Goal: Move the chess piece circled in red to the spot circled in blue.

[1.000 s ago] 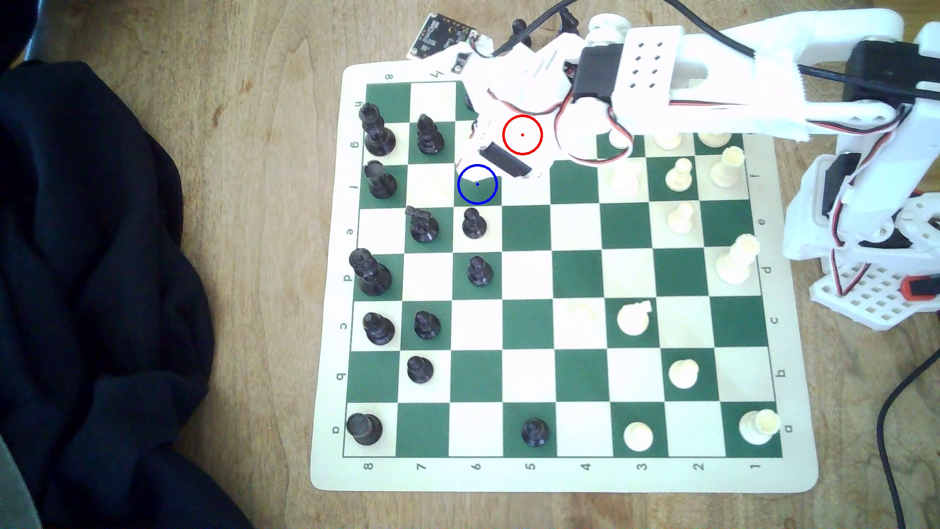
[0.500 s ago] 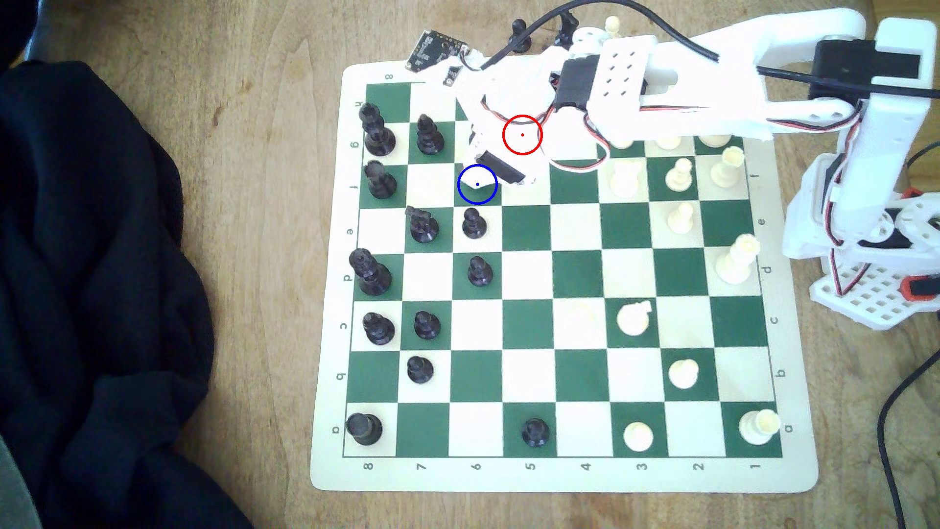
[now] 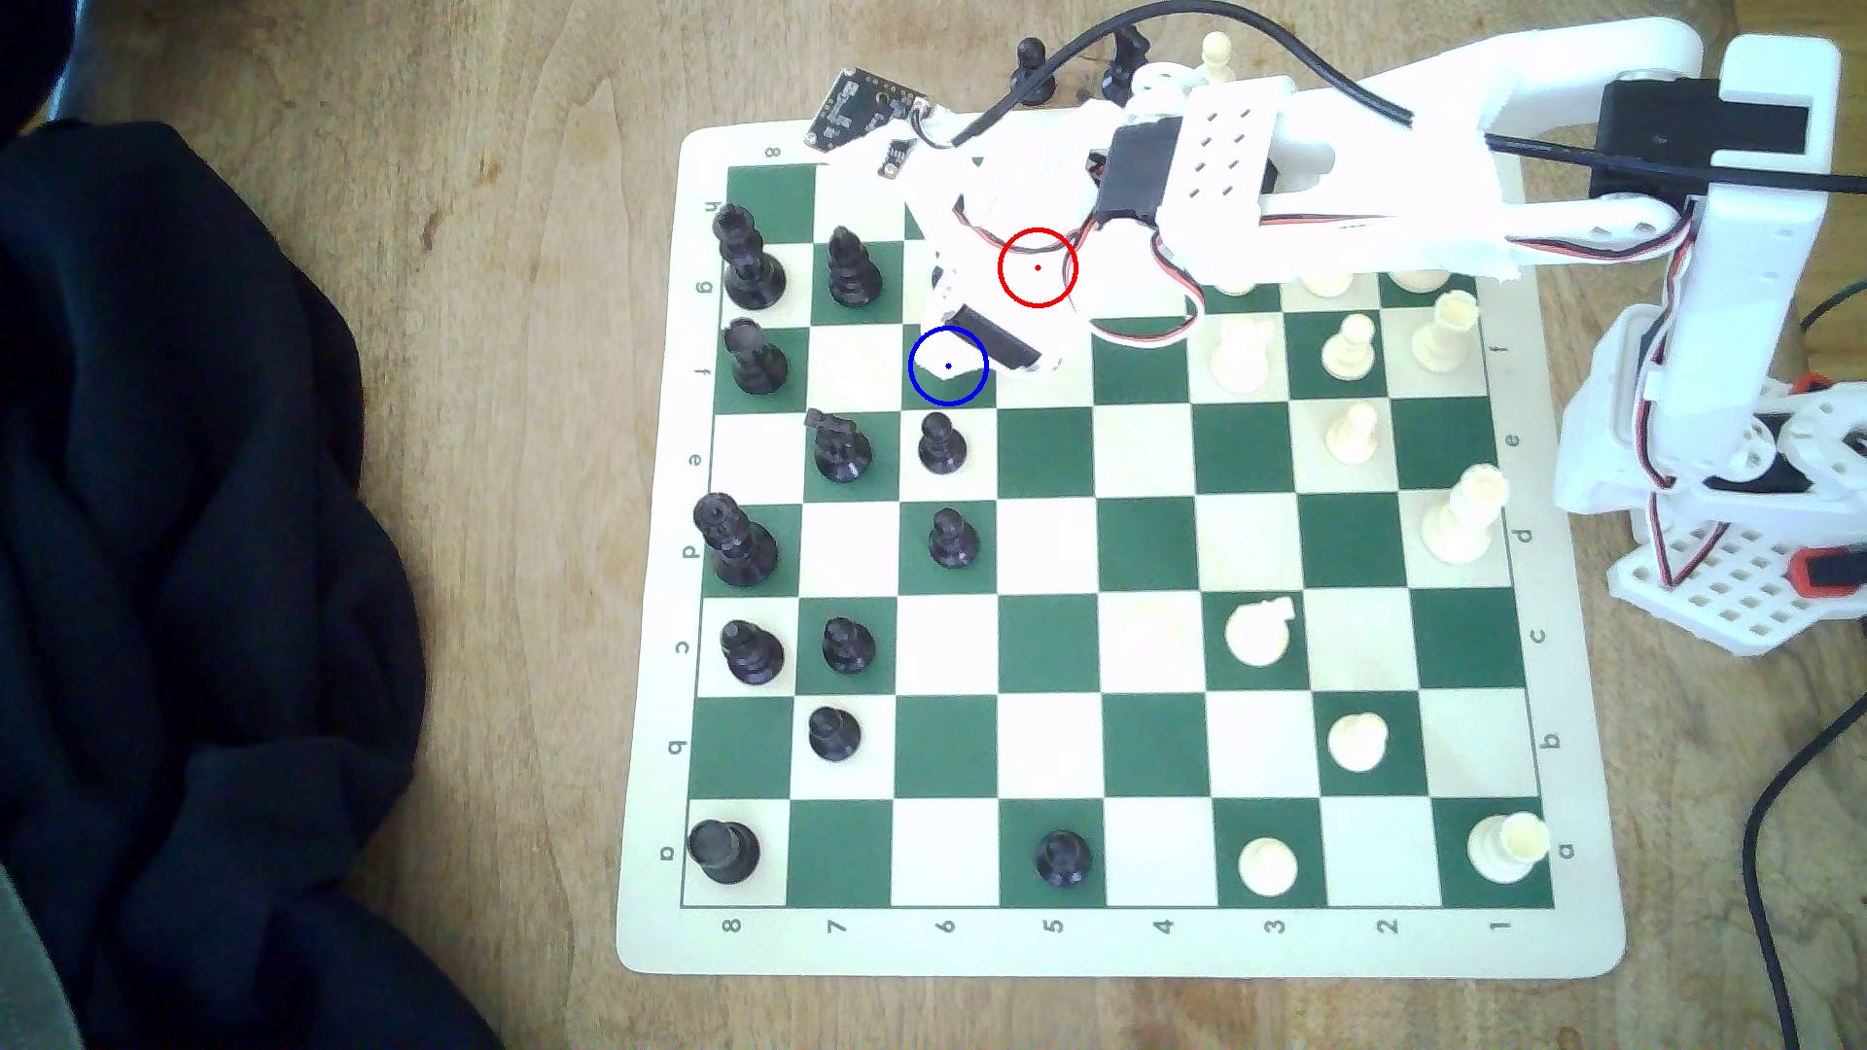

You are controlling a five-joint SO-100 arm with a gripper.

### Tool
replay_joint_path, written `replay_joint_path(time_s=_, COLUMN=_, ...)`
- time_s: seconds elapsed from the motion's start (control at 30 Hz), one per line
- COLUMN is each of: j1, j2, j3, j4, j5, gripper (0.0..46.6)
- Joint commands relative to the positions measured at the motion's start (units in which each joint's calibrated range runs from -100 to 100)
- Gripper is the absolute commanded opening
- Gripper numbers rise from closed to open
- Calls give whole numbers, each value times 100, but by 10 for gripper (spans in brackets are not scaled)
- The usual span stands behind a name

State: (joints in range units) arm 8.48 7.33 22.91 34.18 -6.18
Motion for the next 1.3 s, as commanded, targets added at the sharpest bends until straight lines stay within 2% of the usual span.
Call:
replay_joint_path(time_s=0.0, j1=-70, j2=-232, j3=-442, j4=-36, j5=-44, gripper=33)
replay_joint_path(time_s=0.37, j1=-101, j2=-283, j3=-478, j4=95, j5=-88, gripper=36)
replay_joint_path(time_s=0.9, j1=-15, j2=-495, j3=-451, j4=243, j5=-78, gripper=130)
replay_joint_path(time_s=1.0, j1=8, j2=-546, j3=-451, j4=267, j5=-88, gripper=169)
replay_joint_path(time_s=1.27, j1=87, j2=-860, j3=-432, j4=488, j5=-68, gripper=168)
